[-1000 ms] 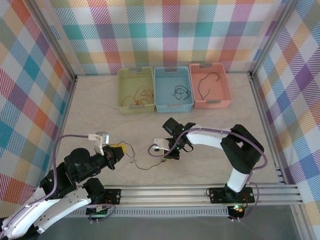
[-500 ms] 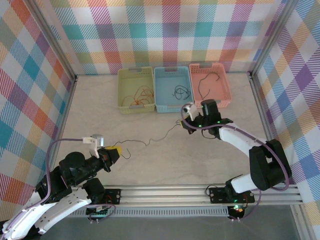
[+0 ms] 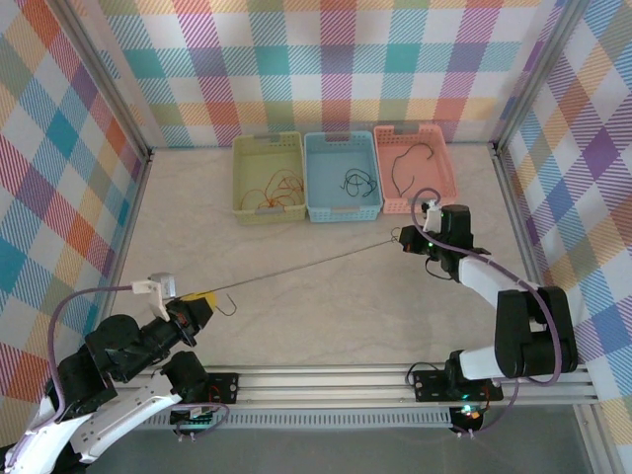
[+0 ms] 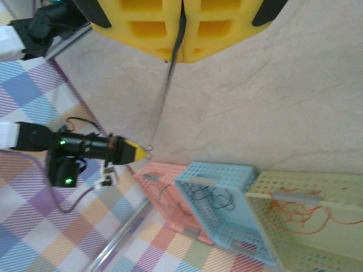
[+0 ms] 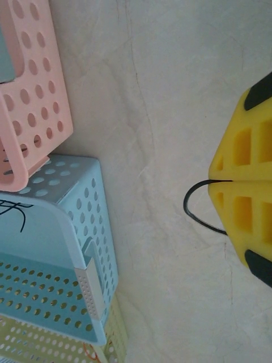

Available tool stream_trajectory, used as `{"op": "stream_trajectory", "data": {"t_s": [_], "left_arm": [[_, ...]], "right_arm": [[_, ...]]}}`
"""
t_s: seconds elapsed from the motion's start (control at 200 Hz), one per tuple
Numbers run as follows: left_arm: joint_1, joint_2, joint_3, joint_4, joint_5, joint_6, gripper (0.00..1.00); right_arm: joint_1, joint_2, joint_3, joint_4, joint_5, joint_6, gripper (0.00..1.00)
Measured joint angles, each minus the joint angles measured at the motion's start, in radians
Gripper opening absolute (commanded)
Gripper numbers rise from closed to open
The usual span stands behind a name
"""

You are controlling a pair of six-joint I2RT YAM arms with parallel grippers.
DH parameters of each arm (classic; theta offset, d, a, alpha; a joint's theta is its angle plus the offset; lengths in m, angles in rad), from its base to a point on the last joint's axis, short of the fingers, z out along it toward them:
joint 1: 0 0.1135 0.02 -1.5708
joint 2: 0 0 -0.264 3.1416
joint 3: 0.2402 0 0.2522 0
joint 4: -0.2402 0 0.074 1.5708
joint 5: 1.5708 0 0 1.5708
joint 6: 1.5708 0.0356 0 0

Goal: Untangle the cables

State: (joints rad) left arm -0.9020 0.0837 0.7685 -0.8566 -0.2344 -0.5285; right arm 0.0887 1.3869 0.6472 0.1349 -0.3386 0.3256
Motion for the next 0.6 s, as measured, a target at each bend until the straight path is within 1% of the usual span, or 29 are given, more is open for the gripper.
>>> {"op": "stream_trajectory", "data": {"t_s": [0.19,0.35,0.365,0.405,0.455,0.495,0.525,0.6], "left_arm": [[-0.001,0.008,0.071,-0.057,-0.022,0.006,0.00],[-0.001,0.029,0.108,-0.058,-0.029,0.020,0.00],[-0.001,0.032,0.109,-0.057,-0.029,0.020,0.00],[-0.001,0.038,0.111,-0.056,-0.028,0.021,0.00],[-0.001,0.048,0.112,-0.048,-0.029,0.020,0.00],[-0.001,0.053,0.113,-0.037,-0.030,0.020,0.00],[-0.001,0.056,0.114,-0.028,-0.029,0.021,0.00],[-0.001,0.058,0.119,-0.016,-0.029,0.020,0.00]], "right_arm": [[0.004,-0.010,0.003,-0.001,-0.067,0.010,0.00],[0.004,-0.010,0.007,0.003,-0.117,0.007,0.00],[0.004,-0.010,0.007,0.004,-0.120,0.009,0.02],[0.002,-0.011,0.007,0.005,-0.124,0.014,0.13],[-0.001,-0.013,0.011,-0.005,-0.117,0.028,0.30],[-0.008,-0.014,0.019,-0.024,-0.094,0.036,0.40],[-0.017,-0.014,0.032,-0.050,-0.064,0.041,0.43],[-0.032,-0.024,0.055,-0.084,0.003,0.039,0.42]]}}
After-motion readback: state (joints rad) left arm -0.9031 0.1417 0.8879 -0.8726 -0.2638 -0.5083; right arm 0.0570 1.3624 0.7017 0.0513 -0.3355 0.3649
